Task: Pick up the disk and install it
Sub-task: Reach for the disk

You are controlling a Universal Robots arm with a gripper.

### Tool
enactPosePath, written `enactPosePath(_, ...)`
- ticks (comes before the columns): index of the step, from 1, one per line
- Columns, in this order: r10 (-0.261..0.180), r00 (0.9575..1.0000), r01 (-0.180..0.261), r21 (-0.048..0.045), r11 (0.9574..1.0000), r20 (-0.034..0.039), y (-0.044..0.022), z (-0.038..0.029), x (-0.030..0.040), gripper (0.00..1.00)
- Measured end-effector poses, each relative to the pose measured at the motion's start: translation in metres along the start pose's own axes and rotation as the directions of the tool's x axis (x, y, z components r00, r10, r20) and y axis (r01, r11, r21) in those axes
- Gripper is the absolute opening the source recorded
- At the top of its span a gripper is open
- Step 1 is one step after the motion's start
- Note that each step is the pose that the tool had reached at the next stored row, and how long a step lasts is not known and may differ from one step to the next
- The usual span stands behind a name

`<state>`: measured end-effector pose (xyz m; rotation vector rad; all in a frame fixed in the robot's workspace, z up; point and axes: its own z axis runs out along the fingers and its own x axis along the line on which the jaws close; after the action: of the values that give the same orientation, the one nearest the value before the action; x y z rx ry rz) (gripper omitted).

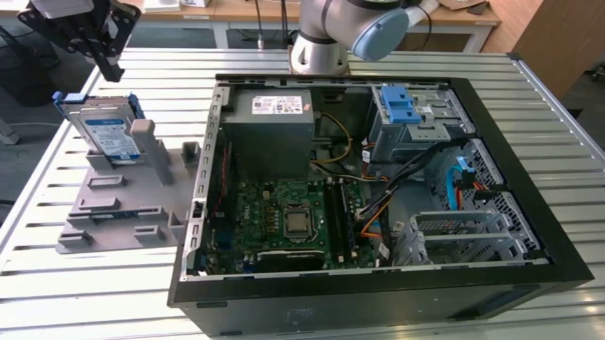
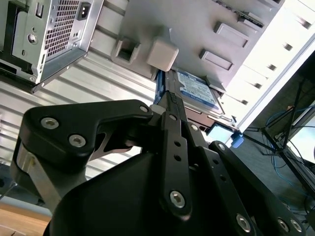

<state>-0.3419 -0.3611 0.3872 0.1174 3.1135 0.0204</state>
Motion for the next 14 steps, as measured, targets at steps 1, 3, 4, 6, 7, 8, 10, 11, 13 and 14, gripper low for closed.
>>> enactPosePath(1, 0.000, 1.0000, 0.000, -0.0001, 1.0000, 0.0000, 0.0001, 0.0001, 0.0006, 0.11)
enactPosePath(3, 0.000, 1.0000, 0.000, 0.0000, 1.0000, 0.0000, 0.0002, 0.0001, 0.0007, 0.11)
enactPosePath(4, 0.000, 1.0000, 0.000, 0.0000, 1.0000, -0.0001, 0.0002, 0.0000, 0.0007, 0.11)
enactPosePath(6, 0.000, 1.0000, 0.000, 0.0000, 1.0000, -0.0001, 0.0002, 0.0000, 0.0008, 0.11)
enactPosePath(7, 0.000, 1.0000, 0.000, 0.0000, 1.0000, -0.0001, 0.0002, 0.0000, 0.0010, 0.11)
enactPosePath(8, 0.000, 1.0000, 0.000, 0.0001, 1.0000, -0.0002, 0.0002, 0.0000, 0.0018, 0.11)
enactPosePath(10, 0.000, 1.0000, 0.000, 0.0000, 1.0000, -0.0001, 0.0007, 0.0000, 0.0042, 0.11)
enactPosePath(11, 0.000, 1.0000, 0.000, 0.0001, 1.0000, -0.0001, 0.0011, 0.0000, 0.0059, 0.11)
enactPosePath(13, 0.000, 1.0000, 0.000, 0.0000, 1.0000, -0.0001, 0.0022, 0.0000, 0.0102, 0.11)
enactPosePath(14, 0.000, 1.0000, 0.000, 0.0000, 1.0000, -0.0001, 0.0030, 0.0000, 0.0129, 0.11)
